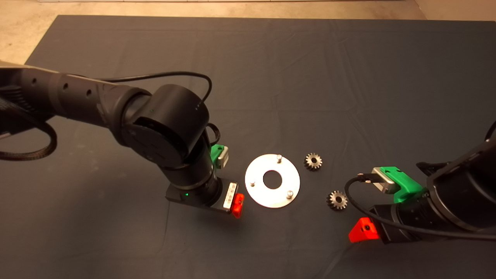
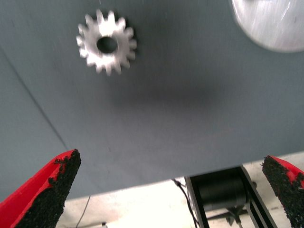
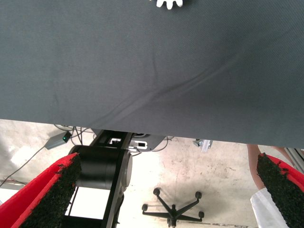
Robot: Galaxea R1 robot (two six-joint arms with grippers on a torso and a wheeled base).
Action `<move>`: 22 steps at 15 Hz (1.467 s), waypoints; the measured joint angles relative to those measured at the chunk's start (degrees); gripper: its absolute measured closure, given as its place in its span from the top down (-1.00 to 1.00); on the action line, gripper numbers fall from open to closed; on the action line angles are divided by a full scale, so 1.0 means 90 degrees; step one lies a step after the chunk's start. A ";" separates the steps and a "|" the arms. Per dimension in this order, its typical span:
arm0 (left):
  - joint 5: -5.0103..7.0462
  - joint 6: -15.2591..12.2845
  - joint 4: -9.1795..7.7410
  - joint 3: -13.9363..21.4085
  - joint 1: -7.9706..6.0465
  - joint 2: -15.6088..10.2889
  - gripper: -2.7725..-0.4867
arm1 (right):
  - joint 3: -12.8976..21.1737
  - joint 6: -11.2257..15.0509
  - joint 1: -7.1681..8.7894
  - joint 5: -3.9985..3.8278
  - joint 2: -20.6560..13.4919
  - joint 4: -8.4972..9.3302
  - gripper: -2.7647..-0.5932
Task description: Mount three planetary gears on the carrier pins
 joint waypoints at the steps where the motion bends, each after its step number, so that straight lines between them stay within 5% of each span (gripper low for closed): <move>1: -0.0002 0.0042 0.0063 -0.0059 0.0003 0.0003 0.99 | 0.0000 0.0000 0.0001 -0.0005 -0.0003 0.0002 0.99; 4: -0.0005 0.0141 0.0459 -0.0117 0.0104 -0.0016 0.99 | 0.0000 0.0000 0.0001 -0.0003 -0.0003 0.0000 0.99; 9: -0.0005 0.0392 0.0759 -0.0286 0.0284 -0.0038 0.99 | 0.0000 0.0000 0.0000 -0.0008 -0.0003 0.0000 0.99; 13: -0.0006 0.0592 0.0867 -0.0377 0.0299 -0.0146 0.99 | 0.0000 0.0000 0.0000 -0.0005 -0.0003 0.0003 0.99; 18: -0.0006 0.0887 0.1006 -0.0709 0.0689 -0.0167 0.99 | 0.0000 0.0000 0.0000 -0.0005 -0.0003 0.0000 0.99; 22: -0.0009 0.1030 0.1028 -0.0800 0.0710 -0.0172 0.99 | 0.0000 0.0000 0.0000 -0.0005 0.0000 0.0003 0.99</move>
